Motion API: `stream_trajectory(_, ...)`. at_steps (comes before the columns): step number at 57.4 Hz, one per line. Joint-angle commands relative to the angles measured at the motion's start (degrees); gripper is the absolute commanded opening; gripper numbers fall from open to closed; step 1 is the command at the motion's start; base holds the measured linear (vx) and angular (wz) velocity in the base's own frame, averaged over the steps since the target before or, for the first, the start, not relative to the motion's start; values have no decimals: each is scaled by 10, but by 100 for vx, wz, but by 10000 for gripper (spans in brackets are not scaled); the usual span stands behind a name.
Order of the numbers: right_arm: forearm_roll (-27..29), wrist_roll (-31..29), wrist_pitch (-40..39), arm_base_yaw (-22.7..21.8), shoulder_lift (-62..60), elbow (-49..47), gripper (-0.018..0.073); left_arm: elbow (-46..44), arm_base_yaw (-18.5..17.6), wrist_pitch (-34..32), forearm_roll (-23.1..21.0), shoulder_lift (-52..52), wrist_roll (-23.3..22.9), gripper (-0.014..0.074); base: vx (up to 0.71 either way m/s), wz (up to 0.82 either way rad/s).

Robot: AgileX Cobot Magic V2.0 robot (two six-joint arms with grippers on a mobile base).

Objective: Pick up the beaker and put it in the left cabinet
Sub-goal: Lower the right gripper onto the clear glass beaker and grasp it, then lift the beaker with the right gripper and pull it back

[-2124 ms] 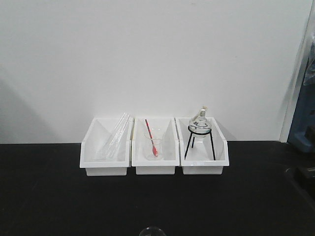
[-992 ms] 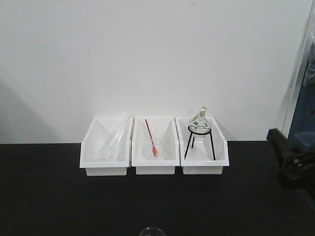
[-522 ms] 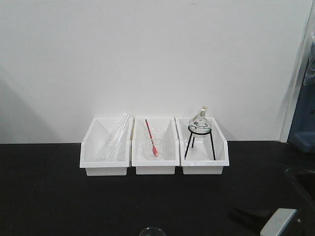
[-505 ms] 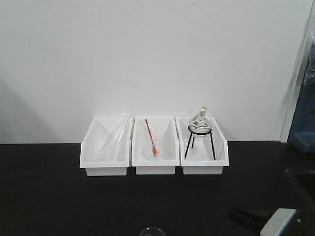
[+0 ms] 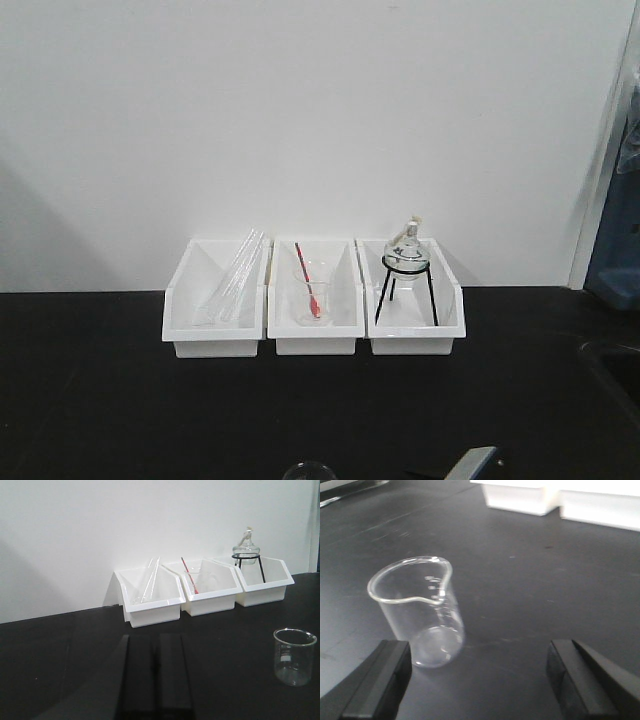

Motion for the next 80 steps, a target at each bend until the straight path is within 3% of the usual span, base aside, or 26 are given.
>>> stream_trajectory(1, 6, -3, -124, 23, -1, -33, 594, 9, -3, -48, -5, -10, -2, 1, 0, 0)
stream_trajectory(41, 54, -3, -67, 121, 129, -236, 573, 9, -3, -48, -5, -10, -2, 1, 0, 0)
stream_trajectory(50, 99, -3, -67, 131, 139, -252, 421, 9, -3, -48, -5, -10, -2, 1, 0, 0)
stream_trajectory(60, 106, 0, -65, 131, 136, -250, 17, 9, -3, -48, -5, -10, -2, 1, 0, 0)
stream_trajectory(62, 101, 8, -63, 131, 132, -250, -16, 9, -3, -48, -5, -10, -2, 1, 0, 0)
stream_trajectory(71, 70, 92, 13, 131, 72, -250, -5, 9, -3, -48, -5, -10, -2, 1, 0, 0)
stream_trajectory(80, 66, 157, 203, 131, -36, -250, -4, 9, -3, -48, -5, -10, -2, 1, 0, 0)
